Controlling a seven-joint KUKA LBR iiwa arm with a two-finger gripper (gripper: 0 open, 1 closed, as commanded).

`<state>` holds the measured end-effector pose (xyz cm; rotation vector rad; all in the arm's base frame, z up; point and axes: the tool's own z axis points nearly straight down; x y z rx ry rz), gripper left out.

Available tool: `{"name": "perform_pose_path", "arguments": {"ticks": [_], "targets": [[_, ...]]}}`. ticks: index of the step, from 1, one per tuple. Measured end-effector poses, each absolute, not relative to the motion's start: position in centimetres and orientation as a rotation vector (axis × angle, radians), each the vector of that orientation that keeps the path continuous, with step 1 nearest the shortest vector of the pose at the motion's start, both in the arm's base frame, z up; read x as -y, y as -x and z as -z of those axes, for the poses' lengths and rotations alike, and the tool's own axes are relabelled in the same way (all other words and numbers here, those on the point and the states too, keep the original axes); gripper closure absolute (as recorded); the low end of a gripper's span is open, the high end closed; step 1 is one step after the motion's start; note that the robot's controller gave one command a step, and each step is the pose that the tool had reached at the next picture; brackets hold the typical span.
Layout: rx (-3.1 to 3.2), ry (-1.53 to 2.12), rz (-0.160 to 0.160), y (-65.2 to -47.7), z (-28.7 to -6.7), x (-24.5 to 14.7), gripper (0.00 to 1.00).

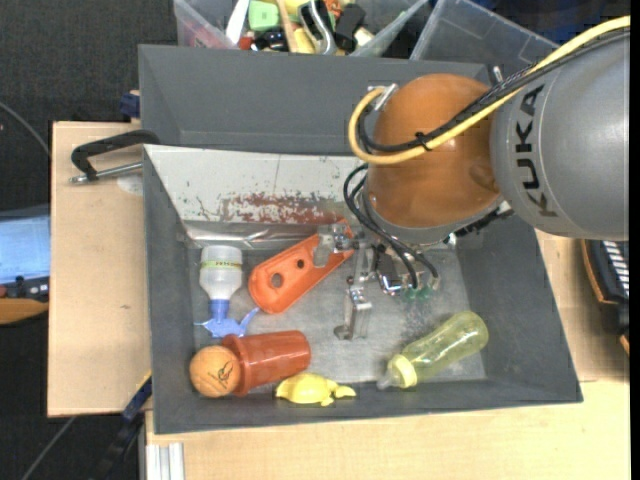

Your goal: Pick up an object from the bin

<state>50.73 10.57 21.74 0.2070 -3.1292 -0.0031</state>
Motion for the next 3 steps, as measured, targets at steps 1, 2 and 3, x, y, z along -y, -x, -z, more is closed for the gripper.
{"name": "perform_pose_path", "arguments": {"ticks": [1, 2, 3], "targets": [[3.16, -0.196, 0.01, -51.4, -22.8, -8.6, 0.0], [3.134, -0.234, 0.006, -53.1, -23.8, -9.5, 0.0], [3.154, -0.225, 0.011, -53.9, -26.3, -9.4, 0.0]]}}
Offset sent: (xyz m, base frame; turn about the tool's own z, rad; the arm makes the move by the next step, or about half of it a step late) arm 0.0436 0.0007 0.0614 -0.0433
